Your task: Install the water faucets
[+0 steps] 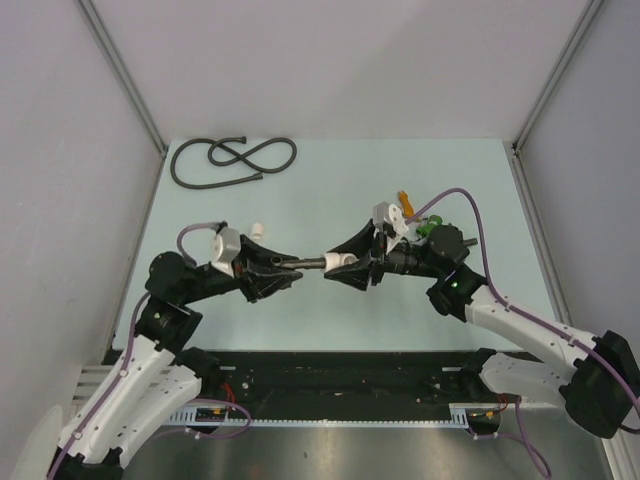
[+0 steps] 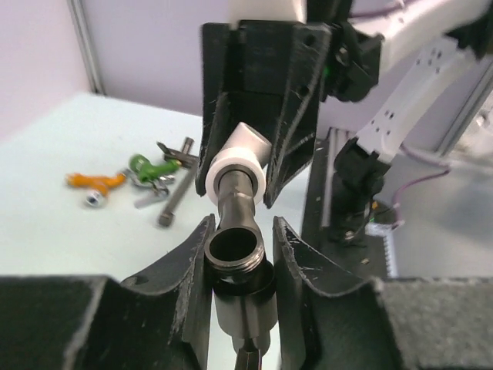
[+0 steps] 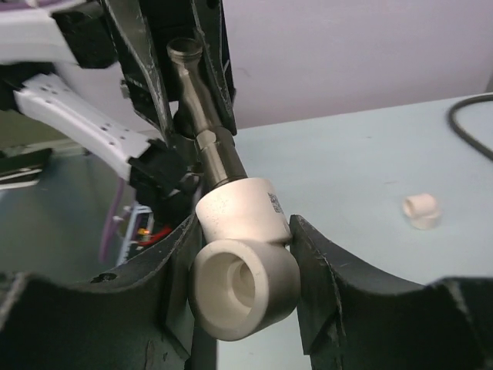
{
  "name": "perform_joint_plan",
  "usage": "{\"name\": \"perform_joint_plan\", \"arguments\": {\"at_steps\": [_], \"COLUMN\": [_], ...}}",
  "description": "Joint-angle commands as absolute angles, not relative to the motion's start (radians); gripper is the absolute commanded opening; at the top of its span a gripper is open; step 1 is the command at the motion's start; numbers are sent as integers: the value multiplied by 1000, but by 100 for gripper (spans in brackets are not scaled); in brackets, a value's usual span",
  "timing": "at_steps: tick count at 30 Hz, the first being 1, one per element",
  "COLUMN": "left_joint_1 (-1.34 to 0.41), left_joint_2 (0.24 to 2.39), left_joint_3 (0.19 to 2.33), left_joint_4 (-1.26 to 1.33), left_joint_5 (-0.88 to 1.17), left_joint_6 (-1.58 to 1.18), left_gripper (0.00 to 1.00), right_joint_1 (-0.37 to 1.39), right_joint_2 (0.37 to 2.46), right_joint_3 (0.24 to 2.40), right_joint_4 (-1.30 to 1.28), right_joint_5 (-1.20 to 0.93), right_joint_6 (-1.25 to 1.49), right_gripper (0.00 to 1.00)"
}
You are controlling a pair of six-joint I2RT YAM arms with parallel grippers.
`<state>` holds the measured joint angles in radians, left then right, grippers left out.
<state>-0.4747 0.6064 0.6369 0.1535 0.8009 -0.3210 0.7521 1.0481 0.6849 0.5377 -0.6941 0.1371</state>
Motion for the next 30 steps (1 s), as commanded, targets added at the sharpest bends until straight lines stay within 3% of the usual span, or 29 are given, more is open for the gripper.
{"name": "perform_joint_plan", "arguments": {"at_steps": [1,6,13,15,16,19,25,30], "left_joint_1": [-459,-465,-466,-468,-468,-468,-468,-468], "left_joint_2": [477,379,342,357,362,388,413,455], "left_joint_3": [603,552,563,569,571,580,542,528], "left_joint_4": [230,151,49,66,104,138,294,311], "left_joint_5": [912,1014,1028,1003,979,875,718,595], "left_joint_6": [165,492,589,510,455,255,-196,-504], "left_gripper": [2,5,5,5,4,0,0,0], "right_joint_1": [687,670,655,655,653,638,627,647], "right_joint_2": [1095,1210,1313,1304,1284,1218,1056,933], "right_joint_3": [745,770,770,770,772,770,770,770], "right_joint_4": [645,725,923,910,872,761,479,319], "right_joint_5": [-814,-913,-986,-979,-971,-928,-714,-568], "right_joint_6": [459,653,850,807,783,648,301,65], "right_gripper": [0,0,0,11,28,60,85,89]}}
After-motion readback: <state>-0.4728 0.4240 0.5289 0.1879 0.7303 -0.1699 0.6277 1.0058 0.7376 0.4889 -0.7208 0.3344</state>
